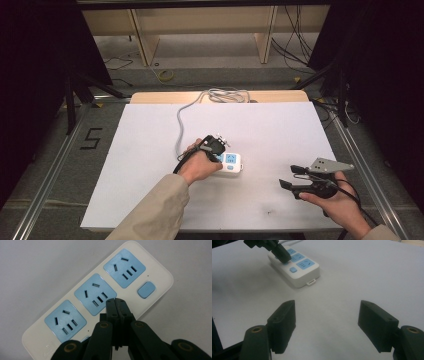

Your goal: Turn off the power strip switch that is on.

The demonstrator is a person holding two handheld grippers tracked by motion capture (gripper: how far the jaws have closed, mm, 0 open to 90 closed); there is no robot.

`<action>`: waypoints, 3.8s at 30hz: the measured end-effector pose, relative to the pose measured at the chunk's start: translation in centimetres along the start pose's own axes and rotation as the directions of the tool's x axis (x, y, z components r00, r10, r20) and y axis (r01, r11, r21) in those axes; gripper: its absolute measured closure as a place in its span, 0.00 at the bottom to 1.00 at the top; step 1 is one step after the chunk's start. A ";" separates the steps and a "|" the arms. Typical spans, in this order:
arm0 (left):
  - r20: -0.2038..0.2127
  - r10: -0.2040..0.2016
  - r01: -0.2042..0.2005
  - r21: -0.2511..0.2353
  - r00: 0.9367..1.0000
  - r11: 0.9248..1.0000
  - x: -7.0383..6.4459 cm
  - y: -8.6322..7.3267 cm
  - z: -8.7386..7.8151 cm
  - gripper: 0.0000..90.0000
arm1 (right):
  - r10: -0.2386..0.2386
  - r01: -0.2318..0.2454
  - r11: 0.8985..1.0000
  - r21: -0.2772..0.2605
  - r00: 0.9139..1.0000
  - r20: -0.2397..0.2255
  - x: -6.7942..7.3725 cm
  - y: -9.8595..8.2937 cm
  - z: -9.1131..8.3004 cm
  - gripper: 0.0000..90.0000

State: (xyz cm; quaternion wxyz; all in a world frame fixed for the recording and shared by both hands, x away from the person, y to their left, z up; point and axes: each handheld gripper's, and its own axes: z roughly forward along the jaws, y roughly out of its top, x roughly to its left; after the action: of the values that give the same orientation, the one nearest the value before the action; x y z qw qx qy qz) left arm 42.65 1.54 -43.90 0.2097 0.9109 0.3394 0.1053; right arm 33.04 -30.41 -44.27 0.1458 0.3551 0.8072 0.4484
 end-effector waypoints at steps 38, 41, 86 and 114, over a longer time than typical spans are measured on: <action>0.007 -0.005 0.005 -0.017 1.000 1.000 0.1 -0.1 0.0 1.00 | 0.003 -0.003 1.000 -0.010 1.000 0.003 0.0 0.0 -0.1 0.34; 0.009 -0.006 0.006 -0.018 1.000 1.000 0.1 -0.1 0.0 1.00 | 0.002 -0.002 1.000 -0.010 1.000 0.003 -0.1 0.0 -0.1 0.34; 0.002 -0.090 0.087 -0.269 0.996 0.959 2.2 -2.5 -4.7 0.74 | 0.010 -0.010 1.000 -0.016 1.000 0.007 -0.1 0.1 -0.2 0.34; -0.079 -0.123 0.095 -0.297 0.989 0.950 4.1 -6.8 -6.4 0.26 | 0.006 -0.006 1.000 -0.020 1.000 0.004 -0.1 0.2 0.0 0.34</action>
State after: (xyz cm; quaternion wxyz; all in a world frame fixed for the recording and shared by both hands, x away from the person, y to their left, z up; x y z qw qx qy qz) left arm 39.67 10.90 -41.10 0.3312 0.8434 0.3797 0.1864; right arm 33.20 -30.47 -44.12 0.1497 0.3570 0.8013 0.4562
